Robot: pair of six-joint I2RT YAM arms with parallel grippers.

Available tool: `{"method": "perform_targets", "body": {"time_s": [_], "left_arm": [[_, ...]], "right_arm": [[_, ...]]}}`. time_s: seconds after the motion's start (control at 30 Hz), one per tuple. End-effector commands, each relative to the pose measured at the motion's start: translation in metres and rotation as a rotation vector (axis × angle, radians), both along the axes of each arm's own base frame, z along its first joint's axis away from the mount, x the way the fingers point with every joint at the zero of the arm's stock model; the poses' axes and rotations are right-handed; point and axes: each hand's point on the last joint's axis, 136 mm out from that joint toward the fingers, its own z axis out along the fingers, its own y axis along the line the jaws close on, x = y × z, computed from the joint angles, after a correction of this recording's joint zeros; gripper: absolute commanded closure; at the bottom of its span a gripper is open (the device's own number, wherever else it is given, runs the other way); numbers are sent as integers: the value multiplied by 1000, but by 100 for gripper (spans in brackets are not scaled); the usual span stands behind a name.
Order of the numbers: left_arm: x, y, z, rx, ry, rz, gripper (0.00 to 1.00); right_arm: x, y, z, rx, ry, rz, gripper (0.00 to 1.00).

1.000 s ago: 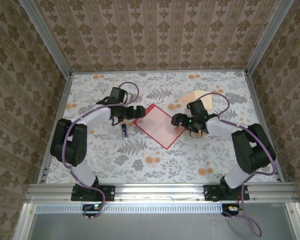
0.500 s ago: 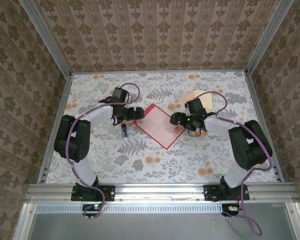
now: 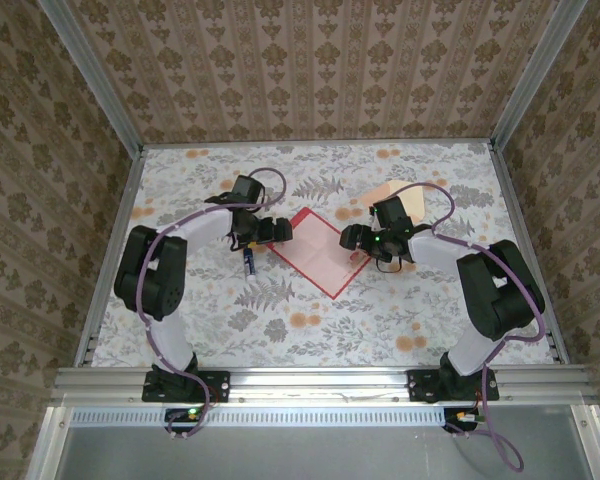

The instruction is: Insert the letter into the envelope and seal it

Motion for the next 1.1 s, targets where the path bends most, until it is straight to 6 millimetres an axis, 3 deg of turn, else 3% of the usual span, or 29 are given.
{"method": "perform_targets", "body": {"time_s": [0.0,0.33,1.07], "left_arm": [[-5,-1,-7,11,37,4,7],[3,-2,-16,22,41,-4,8],[10,-23,-6,-87,23,-22,8]], "right_arm": [[-1,3,-4,13,10,-3,16],[-5,2,-9,11,20,-3,16],[-6,3,-24,14,50,-1,16]]}}
